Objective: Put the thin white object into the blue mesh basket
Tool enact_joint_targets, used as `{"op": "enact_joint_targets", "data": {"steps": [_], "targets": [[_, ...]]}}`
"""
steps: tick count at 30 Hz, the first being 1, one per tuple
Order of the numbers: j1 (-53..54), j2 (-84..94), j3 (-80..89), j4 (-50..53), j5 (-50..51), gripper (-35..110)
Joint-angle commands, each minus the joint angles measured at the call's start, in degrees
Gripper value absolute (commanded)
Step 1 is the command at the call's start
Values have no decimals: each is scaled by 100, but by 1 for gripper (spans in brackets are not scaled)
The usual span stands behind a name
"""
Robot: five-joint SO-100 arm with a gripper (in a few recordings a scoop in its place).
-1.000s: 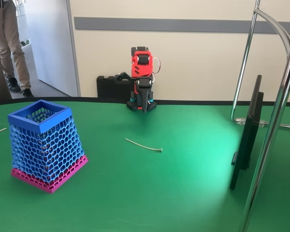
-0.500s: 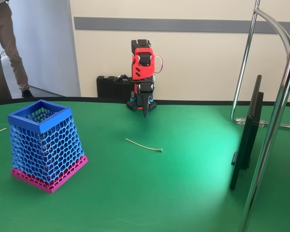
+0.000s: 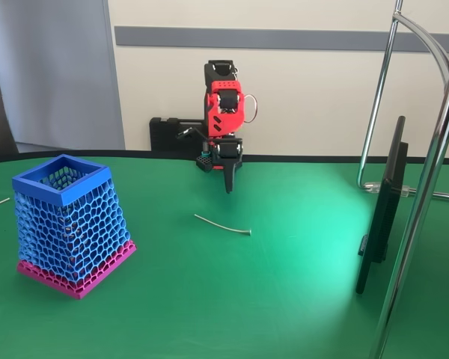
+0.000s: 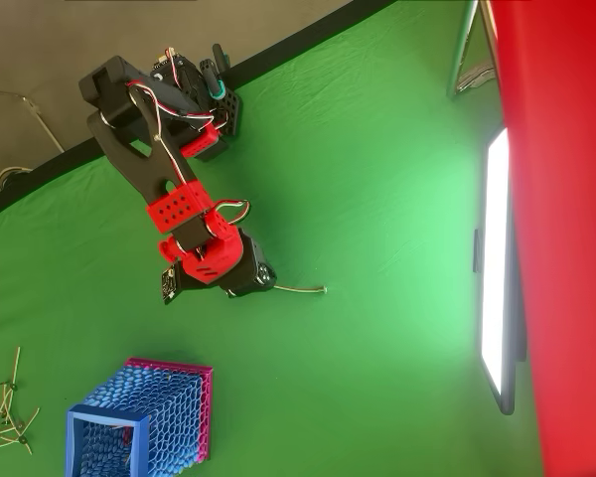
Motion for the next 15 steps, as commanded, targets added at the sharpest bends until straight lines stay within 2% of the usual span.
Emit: {"op": "enact_joint_targets", "data": {"steps": [1,15], "targets": [[-88,-299,-606,132,105,11],[-211,-1406,-1556,158,642,17]]}}
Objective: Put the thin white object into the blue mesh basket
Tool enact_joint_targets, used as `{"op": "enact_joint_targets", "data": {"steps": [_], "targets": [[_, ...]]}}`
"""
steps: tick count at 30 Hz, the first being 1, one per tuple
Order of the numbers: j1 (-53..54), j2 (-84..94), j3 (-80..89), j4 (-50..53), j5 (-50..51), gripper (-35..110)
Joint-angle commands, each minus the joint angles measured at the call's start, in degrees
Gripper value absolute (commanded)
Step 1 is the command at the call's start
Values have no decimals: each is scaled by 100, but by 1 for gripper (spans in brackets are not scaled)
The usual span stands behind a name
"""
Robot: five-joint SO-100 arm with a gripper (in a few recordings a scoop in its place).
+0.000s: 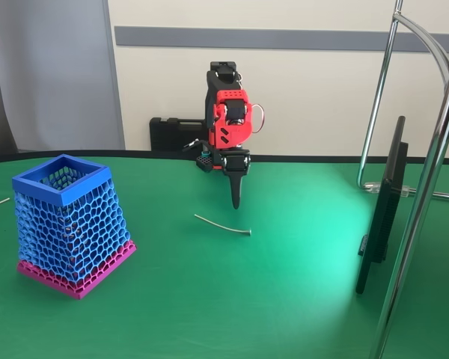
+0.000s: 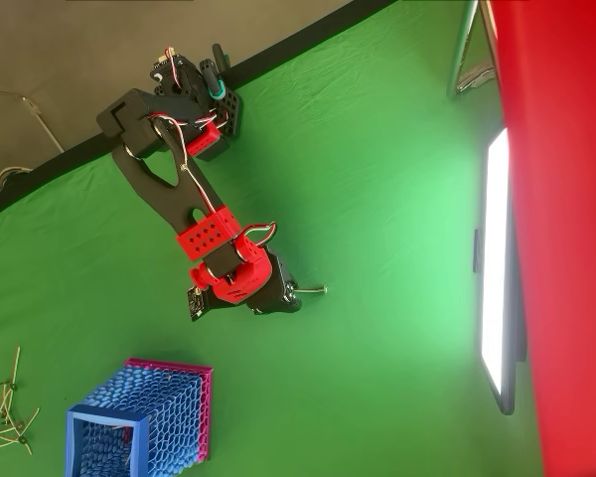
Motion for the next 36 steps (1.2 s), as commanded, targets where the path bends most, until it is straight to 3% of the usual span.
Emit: {"op": "enact_joint_targets", "data": {"steps": [1,5,14,36], "targets": [[-70,9,-229,35,237,17],[-70,-149,-299,35,308,14],[-105,-624,-633,114,466,26],[-325,-1951,-2162,1037,650,22]]}}
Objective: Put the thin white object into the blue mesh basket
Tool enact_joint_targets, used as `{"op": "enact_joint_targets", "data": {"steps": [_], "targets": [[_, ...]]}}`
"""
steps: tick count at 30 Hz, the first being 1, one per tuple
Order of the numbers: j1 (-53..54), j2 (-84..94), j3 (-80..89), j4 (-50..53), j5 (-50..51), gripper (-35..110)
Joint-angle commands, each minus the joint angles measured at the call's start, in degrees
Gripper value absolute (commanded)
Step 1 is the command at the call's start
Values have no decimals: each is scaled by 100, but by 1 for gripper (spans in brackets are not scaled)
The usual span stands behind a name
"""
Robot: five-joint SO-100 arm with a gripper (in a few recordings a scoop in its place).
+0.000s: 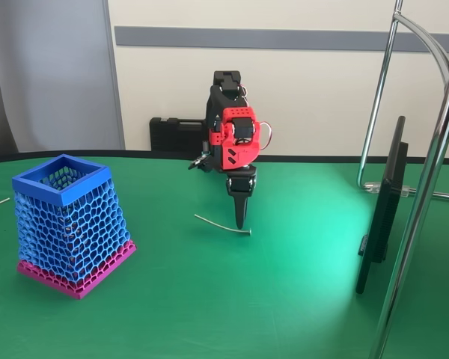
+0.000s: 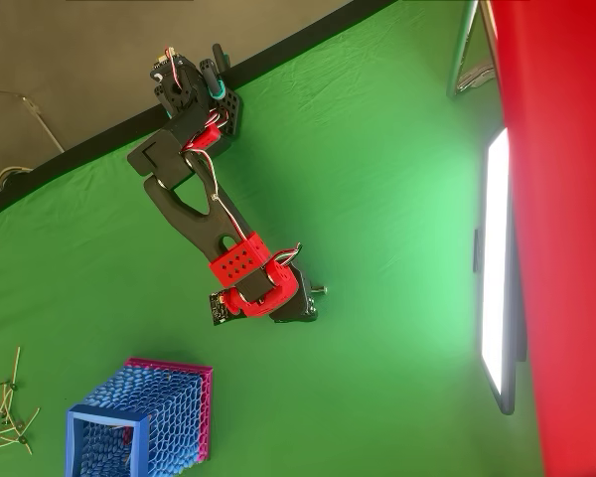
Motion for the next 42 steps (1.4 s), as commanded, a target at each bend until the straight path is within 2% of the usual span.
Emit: {"op": "enact_joint_targets", "data": {"steps": [1,25,38,42], "targets": [[-88,-53,-281,132,9,22],[-185,-694,-738,343,26,22],[-255,-791,-809,343,-18,17],[-264,-791,-809,343,-18,11]]}}
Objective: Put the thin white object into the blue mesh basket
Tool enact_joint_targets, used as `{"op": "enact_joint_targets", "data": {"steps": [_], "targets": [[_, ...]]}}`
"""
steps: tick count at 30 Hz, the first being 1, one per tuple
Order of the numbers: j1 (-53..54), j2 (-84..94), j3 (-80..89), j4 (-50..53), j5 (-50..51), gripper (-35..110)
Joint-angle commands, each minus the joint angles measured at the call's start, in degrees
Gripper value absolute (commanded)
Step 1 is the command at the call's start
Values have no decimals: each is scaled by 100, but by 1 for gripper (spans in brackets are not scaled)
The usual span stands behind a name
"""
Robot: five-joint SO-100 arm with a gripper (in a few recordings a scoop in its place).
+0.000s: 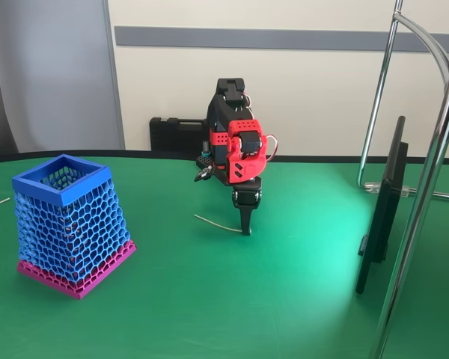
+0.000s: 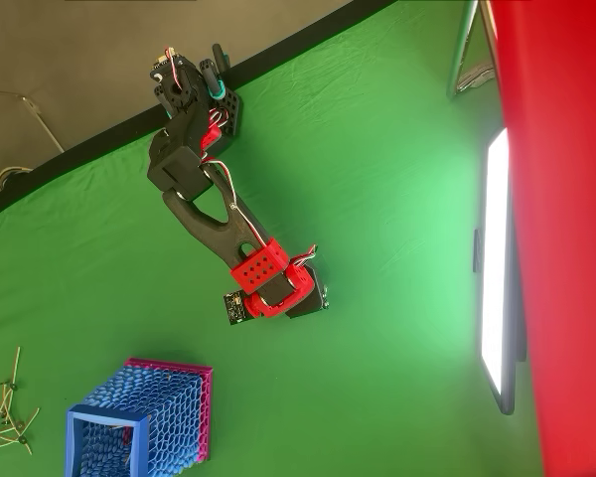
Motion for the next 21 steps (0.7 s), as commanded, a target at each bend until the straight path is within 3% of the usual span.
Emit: {"op": "enact_joint_targets", "data": {"steps": [1,21], "targets": [[-62,44,-193,53,-53,10],[62,668,-272,53,-369,2]]}}
